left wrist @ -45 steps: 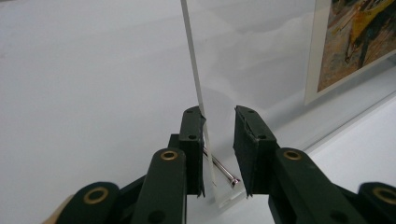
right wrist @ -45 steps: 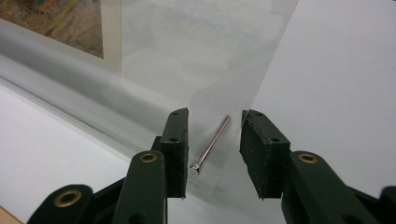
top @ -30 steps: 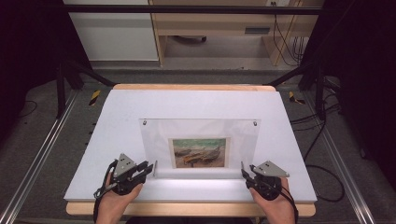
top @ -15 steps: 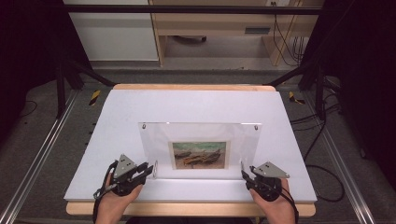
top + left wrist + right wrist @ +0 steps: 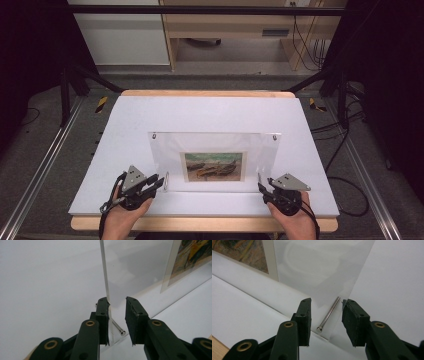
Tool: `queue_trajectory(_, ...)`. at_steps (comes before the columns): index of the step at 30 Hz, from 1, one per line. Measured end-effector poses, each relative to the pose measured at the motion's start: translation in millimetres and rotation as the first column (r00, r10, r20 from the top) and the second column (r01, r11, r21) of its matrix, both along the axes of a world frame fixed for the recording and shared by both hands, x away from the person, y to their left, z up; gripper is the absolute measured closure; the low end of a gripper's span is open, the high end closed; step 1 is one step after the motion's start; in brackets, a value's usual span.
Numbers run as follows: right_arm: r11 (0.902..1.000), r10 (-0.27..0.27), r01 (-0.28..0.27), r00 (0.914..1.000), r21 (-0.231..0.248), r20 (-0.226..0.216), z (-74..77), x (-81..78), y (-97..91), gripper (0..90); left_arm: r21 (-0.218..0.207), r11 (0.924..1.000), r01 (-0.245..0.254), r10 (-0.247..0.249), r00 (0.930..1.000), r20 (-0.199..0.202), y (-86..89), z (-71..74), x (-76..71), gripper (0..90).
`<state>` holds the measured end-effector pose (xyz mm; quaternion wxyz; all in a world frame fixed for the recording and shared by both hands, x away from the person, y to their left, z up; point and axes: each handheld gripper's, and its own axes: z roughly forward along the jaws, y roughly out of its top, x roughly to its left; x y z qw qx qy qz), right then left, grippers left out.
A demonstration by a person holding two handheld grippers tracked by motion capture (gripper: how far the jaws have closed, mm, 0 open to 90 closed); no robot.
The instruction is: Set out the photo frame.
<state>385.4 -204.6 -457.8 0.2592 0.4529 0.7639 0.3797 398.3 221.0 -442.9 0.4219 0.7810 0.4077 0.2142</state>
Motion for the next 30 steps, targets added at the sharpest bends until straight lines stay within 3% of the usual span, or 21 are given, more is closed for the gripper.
queue_trajectory(5,1.0,0.003,-0.003,1.0,-0.002,0.002,-0.3,0.1,0.3,57.5,-0.001,1.0,0.002,-0.002,1.0,0.001,0.1,-0.2,0.0,71.6)
queue_trajectory(7,1.0,0.004,-0.004,1.0,-0.003,0.006,-0.2,0.1,0.6,52.7,-0.026,0.9996,0.002,-0.002,1.0,0.001,0.0,-0.5,0.1,66.4)
queue_trajectory(12,0.9999,-0.015,0.015,0.9998,-0.008,0.012,2.5,1.5,-1.6,30.2,-0.044,0.999,-0.001,0.002,1.0,0.008,1.1,-0.4,2.1,43.4)
queue_trajectory(15,0.9995,-0.027,0.028,0.9989,-0.016,0.039,3.3,2.4,-1.9,19.4,-0.062,0.998,0.004,-0.004,1.0,0.0,0.6,-0.5,3.6,29.6)
queue_trajectory(22,0.9995,-0.019,0.021,0.9952,-0.022,0.097,8.3,0.8,-1.7,7.7,-0.073,0.9967,0.034,-0.032,0.9989,0.035,-1.8,1.7,2.1,6.4)
queue_trajectory(30,0.9997,-0.021,0.023,0.9893,-0.008,0.144,14.2,-5.2,-7.8,6.0,-0.052,0.9976,0.046,-0.042,0.996,0.079,1.6,5.7,-1.6,5.2)
